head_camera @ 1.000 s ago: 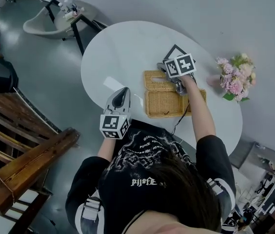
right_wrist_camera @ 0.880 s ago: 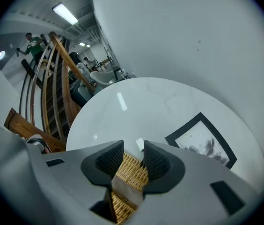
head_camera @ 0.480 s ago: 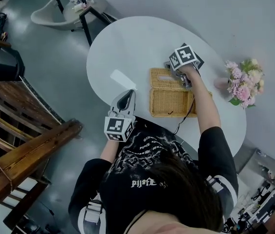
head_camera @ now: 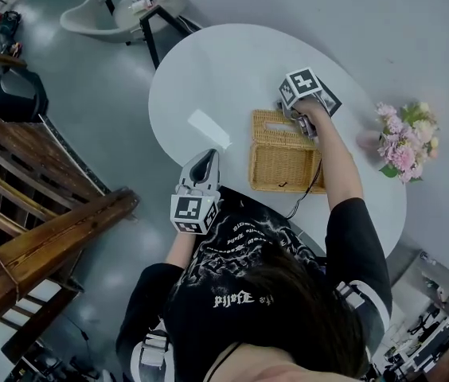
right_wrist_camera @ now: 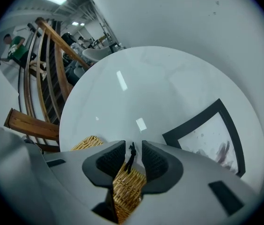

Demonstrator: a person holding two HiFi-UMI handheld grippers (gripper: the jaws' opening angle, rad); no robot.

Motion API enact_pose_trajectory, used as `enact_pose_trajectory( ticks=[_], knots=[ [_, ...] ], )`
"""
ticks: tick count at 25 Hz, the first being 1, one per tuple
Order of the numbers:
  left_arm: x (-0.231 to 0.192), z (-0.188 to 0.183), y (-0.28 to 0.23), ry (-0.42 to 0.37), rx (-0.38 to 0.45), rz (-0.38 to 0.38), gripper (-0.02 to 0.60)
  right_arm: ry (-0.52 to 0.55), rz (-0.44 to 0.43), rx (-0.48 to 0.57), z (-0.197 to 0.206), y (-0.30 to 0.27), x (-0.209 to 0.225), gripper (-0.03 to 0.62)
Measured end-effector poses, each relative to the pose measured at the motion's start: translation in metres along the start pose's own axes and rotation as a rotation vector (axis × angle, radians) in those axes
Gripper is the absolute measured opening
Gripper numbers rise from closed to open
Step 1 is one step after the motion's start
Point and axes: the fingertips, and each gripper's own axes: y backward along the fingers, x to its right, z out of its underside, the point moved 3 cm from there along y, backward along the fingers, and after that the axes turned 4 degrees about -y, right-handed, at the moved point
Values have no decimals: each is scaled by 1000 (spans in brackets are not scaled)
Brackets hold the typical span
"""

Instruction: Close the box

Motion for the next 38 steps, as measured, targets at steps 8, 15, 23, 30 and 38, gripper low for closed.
enact_pose_trajectory(
  ticks=[8, 15, 23, 30, 38],
  knots=[
    [-9, 6, 12, 8, 0, -43, 28, 67, 36, -82, 2, -4, -2, 43],
    [-8, -1, 13, -4, 14, -34, 28, 44, 20, -59, -3, 0, -4, 37],
    [-6, 0, 6, 2, 21, 14, 28, 32, 54, 77, -14, 28, -10, 35],
    [10, -8, -2, -28, 59, 85, 28, 52, 64, 198, -18, 59, -22, 35],
    [19, -16, -5, -54, 91, 114, 28, 120, 113, 345, -18, 98, -33, 35]
  ],
)
